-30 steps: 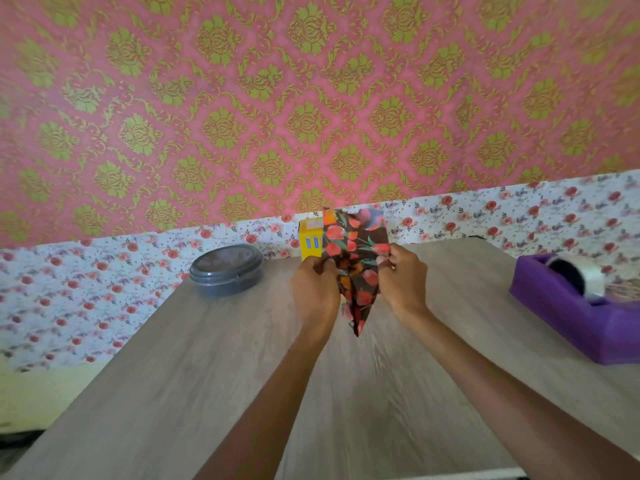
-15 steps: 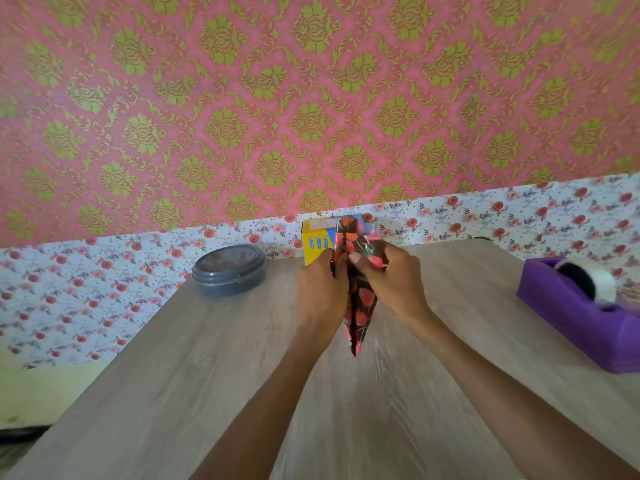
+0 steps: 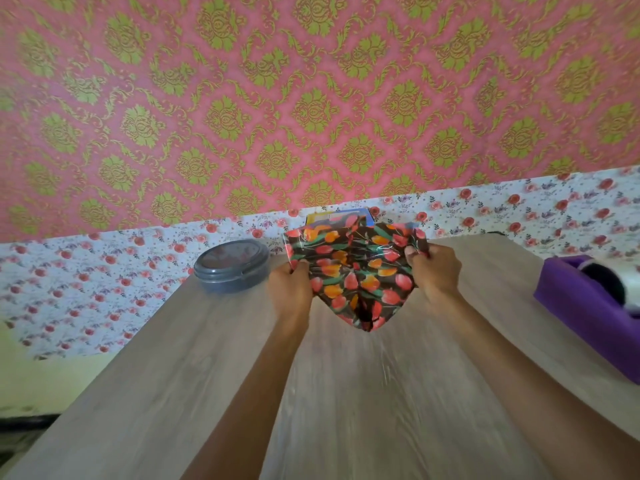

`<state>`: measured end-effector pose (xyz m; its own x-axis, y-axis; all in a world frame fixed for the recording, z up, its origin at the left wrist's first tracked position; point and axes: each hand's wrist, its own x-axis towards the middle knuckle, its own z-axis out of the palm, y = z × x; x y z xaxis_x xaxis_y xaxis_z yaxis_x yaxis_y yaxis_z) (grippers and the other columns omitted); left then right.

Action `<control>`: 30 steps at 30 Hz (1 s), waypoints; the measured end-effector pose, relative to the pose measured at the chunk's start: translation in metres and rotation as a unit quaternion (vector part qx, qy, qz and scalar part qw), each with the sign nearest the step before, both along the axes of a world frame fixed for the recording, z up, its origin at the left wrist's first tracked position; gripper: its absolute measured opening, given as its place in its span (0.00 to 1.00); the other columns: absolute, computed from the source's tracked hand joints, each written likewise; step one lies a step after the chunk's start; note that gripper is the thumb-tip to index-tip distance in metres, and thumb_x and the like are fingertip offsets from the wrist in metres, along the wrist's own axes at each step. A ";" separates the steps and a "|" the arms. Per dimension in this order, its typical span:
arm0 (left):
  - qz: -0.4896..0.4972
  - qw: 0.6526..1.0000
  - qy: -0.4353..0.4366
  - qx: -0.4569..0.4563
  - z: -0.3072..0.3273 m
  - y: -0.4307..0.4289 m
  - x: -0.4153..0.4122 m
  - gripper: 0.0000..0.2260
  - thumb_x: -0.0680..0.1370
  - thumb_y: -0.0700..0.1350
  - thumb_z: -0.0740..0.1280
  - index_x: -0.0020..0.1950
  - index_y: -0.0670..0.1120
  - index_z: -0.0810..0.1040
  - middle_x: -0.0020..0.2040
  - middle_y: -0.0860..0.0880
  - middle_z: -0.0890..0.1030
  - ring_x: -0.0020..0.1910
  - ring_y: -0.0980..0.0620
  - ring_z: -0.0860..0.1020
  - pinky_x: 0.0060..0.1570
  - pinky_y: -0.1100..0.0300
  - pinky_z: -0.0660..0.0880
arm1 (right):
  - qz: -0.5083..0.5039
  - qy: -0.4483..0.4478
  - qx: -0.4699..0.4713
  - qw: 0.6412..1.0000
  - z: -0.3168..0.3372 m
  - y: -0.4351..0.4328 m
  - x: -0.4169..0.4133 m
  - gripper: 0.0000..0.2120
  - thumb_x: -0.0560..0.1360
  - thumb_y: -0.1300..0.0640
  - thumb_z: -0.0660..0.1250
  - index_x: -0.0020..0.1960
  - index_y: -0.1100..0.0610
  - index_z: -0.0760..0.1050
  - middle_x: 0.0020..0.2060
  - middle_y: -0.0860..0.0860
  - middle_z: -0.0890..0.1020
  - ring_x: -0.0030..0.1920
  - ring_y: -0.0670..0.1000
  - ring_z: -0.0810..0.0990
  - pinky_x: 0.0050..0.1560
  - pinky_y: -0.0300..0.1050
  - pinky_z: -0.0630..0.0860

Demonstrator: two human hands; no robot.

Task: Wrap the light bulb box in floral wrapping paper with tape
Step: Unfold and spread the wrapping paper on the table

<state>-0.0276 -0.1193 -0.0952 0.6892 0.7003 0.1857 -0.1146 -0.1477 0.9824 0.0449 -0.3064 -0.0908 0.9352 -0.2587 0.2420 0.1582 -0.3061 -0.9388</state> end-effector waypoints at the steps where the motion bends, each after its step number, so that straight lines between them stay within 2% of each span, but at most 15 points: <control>1: -0.003 1.000 -0.007 0.021 -0.003 0.003 -0.002 0.04 0.78 0.42 0.65 0.49 0.48 0.79 0.44 0.52 0.83 0.43 0.52 0.83 0.46 0.51 0.82 | 0.018 -0.003 -0.002 1.000 -0.001 0.001 -0.004 0.10 0.78 0.56 0.68 0.41 0.60 0.79 0.35 0.53 0.79 0.38 0.52 0.77 0.35 0.41 0.68; 3: -0.029 0.996 0.012 0.089 -0.001 0.007 -0.011 0.14 0.75 0.45 0.71 0.60 0.49 0.74 0.52 0.54 0.82 0.49 0.55 0.81 0.51 0.56 0.79 | 0.052 -0.021 -0.013 0.998 -0.003 -0.002 -0.012 0.13 0.79 0.56 0.67 0.36 0.57 0.74 0.33 0.50 0.77 0.36 0.50 0.76 0.31 0.38 0.67; 5: -0.037 0.988 0.026 0.147 0.007 0.012 -0.021 0.20 0.71 0.52 0.75 0.61 0.50 0.75 0.52 0.56 0.82 0.48 0.58 0.81 0.50 0.61 0.77 | 0.076 -0.044 -0.051 0.995 -0.001 -0.004 -0.023 0.15 0.79 0.57 0.67 0.34 0.53 0.71 0.31 0.47 0.75 0.34 0.47 0.75 0.30 0.32 0.67; 6: -0.039 0.986 0.021 0.163 0.012 0.013 -0.024 0.19 0.71 0.54 0.76 0.58 0.51 0.78 0.50 0.57 0.83 0.46 0.60 0.81 0.47 0.64 0.78 | 0.094 -0.057 -0.062 0.992 0.001 -0.002 -0.029 0.13 0.78 0.57 0.68 0.36 0.53 0.72 0.32 0.46 0.76 0.35 0.47 0.75 0.31 0.32 0.68; 8: -0.038 0.982 0.013 0.186 0.022 0.008 -0.031 0.11 0.71 0.54 0.76 0.49 0.51 0.80 0.45 0.56 0.84 0.41 0.61 0.81 0.42 0.65 0.79 | 0.137 -0.062 -0.055 0.987 0.008 -0.002 -0.036 0.05 0.75 0.57 0.73 0.48 0.54 0.77 0.39 0.46 0.79 0.41 0.48 0.78 0.40 0.37 0.72; 9: -0.036 0.980 0.011 0.196 0.025 0.006 -0.032 0.09 0.72 0.53 0.75 0.48 0.51 0.82 0.45 0.54 0.84 0.39 0.60 0.81 0.40 0.65 0.79 | 0.158 -0.059 -0.049 0.984 0.011 -0.001 -0.039 0.12 0.72 0.56 0.76 0.52 0.53 0.77 0.43 0.46 0.80 0.43 0.47 0.79 0.45 0.39 0.73; 11: -0.032 0.973 0.013 0.230 0.029 -0.003 -0.035 0.09 0.75 0.52 0.73 0.49 0.48 0.84 0.42 0.54 0.83 0.35 0.62 0.78 0.33 0.74 0.73 | 0.180 -0.071 -0.039 0.980 0.018 0.001 -0.045 0.19 0.68 0.52 0.79 0.54 0.51 0.77 0.46 0.44 0.80 0.44 0.43 0.79 0.46 0.39 0.74; 13: -0.024 0.963 0.024 0.267 0.032 -0.015 -0.039 0.09 0.76 0.53 0.71 0.45 0.48 0.83 0.35 0.55 0.80 0.31 0.63 0.74 0.26 0.73 0.66 | 0.159 -0.111 -0.053 0.980 0.023 0.006 -0.046 0.19 0.67 0.49 0.79 0.55 0.51 0.81 0.45 0.45 0.82 0.41 0.43 0.81 0.42 0.39 0.76; 15: -0.001 0.963 0.035 0.268 0.032 -0.020 -0.040 0.13 0.77 0.54 0.70 0.38 0.46 0.77 0.30 0.53 0.75 0.26 0.59 0.70 0.24 0.69 0.61 | 0.098 -0.143 -0.089 0.981 0.025 0.007 -0.045 0.15 0.70 0.50 0.77 0.53 0.56 0.84 0.42 0.49 0.84 0.36 0.46 0.81 0.38 0.42 0.77; 18: 0.065 0.971 0.030 0.228 0.028 -0.017 -0.041 0.22 0.78 0.48 0.70 0.30 0.44 0.63 0.25 0.52 0.66 0.24 0.57 0.63 0.20 0.66 0.61 | -0.013 -0.129 -0.104 0.986 0.022 -0.001 -0.040 0.13 0.71 0.51 0.76 0.48 0.60 0.84 0.37 0.55 0.85 0.36 0.55 0.83 0.41 0.49 0.81; 19: 0.075 0.975 0.026 0.208 0.024 -0.013 -0.040 0.22 0.78 0.46 0.70 0.29 0.45 0.63 0.26 0.52 0.67 0.24 0.58 0.64 0.21 0.66 0.61 | -0.033 -0.110 -0.094 0.989 0.019 -0.004 -0.039 0.12 0.71 0.52 0.76 0.46 0.61 0.84 0.34 0.56 0.83 0.36 0.57 0.82 0.42 0.50 0.81; 21: 0.084 0.979 0.030 0.185 0.019 -0.012 -0.042 0.15 0.78 0.44 0.71 0.32 0.43 0.72 0.30 0.51 0.72 0.28 0.56 0.69 0.23 0.65 0.60 | -0.053 -0.075 -0.075 0.993 0.011 -0.006 -0.038 0.11 0.71 0.54 0.76 0.45 0.62 0.84 0.32 0.55 0.82 0.35 0.57 0.81 0.41 0.48 0.80; 23: 0.084 0.983 0.025 0.163 0.016 -0.017 -0.045 0.10 0.78 0.42 0.70 0.45 0.34 0.80 0.38 0.44 0.80 0.37 0.48 0.77 0.31 0.64 0.64 | -0.065 -0.055 -0.057 0.995 0.005 -0.002 -0.038 0.10 0.71 0.55 0.75 0.45 0.62 0.84 0.35 0.58 0.83 0.37 0.58 0.82 0.42 0.49 0.80; 25: 0.095 0.986 0.018 0.135 0.012 -0.016 -0.044 0.10 0.78 0.40 0.70 0.53 0.33 0.81 0.48 0.38 0.83 0.48 0.40 0.81 0.42 0.62 0.66 | -0.077 -0.039 -0.035 0.996 0.004 0.003 -0.037 0.08 0.72 0.57 0.74 0.44 0.62 0.84 0.36 0.60 0.84 0.38 0.60 0.83 0.41 0.51 0.81; 30: 0.161 0.984 0.049 0.054 -0.009 0.023 -0.038 0.16 0.77 0.43 0.70 0.56 0.31 0.79 0.55 0.32 0.81 0.54 0.35 0.80 0.51 0.48 0.75 | -0.153 0.035 0.028 0.987 -0.006 -0.023 -0.018 0.12 0.72 0.56 0.72 0.49 0.65 0.83 0.45 0.65 0.84 0.48 0.64 0.83 0.50 0.55 0.80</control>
